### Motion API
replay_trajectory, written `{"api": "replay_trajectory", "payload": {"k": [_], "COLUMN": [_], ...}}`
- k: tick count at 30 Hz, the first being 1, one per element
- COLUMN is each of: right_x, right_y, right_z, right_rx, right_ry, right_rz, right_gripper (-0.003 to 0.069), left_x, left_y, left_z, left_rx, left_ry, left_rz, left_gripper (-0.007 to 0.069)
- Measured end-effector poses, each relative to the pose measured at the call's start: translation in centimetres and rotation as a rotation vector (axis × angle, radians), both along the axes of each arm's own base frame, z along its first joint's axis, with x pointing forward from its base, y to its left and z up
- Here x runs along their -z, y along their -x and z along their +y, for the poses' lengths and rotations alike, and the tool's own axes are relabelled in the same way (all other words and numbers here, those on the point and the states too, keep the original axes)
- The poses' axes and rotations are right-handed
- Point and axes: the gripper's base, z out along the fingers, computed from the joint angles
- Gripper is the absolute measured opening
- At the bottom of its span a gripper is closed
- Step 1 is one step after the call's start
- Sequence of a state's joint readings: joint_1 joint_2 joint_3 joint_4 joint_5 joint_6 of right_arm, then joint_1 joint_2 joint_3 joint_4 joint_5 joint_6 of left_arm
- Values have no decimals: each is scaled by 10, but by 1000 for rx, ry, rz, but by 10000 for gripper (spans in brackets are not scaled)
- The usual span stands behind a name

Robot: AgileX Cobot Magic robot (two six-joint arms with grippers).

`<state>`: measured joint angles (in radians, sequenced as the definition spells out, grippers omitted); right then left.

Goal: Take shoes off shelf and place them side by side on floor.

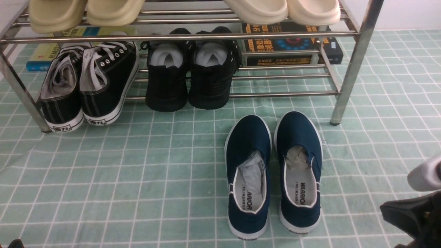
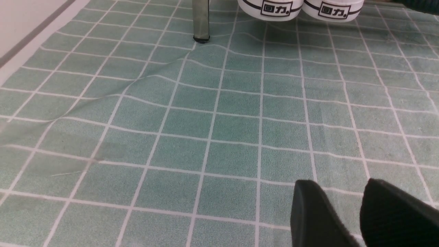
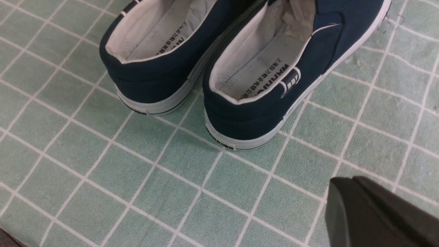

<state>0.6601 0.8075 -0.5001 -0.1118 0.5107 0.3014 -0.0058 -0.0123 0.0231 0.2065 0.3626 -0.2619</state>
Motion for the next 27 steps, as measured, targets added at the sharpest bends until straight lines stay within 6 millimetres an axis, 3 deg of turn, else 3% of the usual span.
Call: {"api": "replay_trajectory", "payload": {"k": [5,10,12,14,17,27], "right_x": [-2,1,12,18,42,82], "right_y": [2,10,22,28,50,70], "right_z": [-3,-25,-49,-57,-75,-84], "right_rx": [7,106,240,283,383,498], "right_ry": [-23,-74,-100,-102,-72,-27], "right_rz": [-25,-100,-157,-178,-274,-398], "right_gripper": [0,0,2,3,3,9], "left_x": [0,0,0,0,0,0], "left_y": [0,0,0,0,0,0], "left_z": [0,0,0,0,0,0], "left_rx": [0,0,0,0,0,0], "left_ry": [-1,-1,-1,-1,-1,-1], "left_rz": [0,0,0,0,0,0], "left_gripper": [242,242,242,242,242,242]}}
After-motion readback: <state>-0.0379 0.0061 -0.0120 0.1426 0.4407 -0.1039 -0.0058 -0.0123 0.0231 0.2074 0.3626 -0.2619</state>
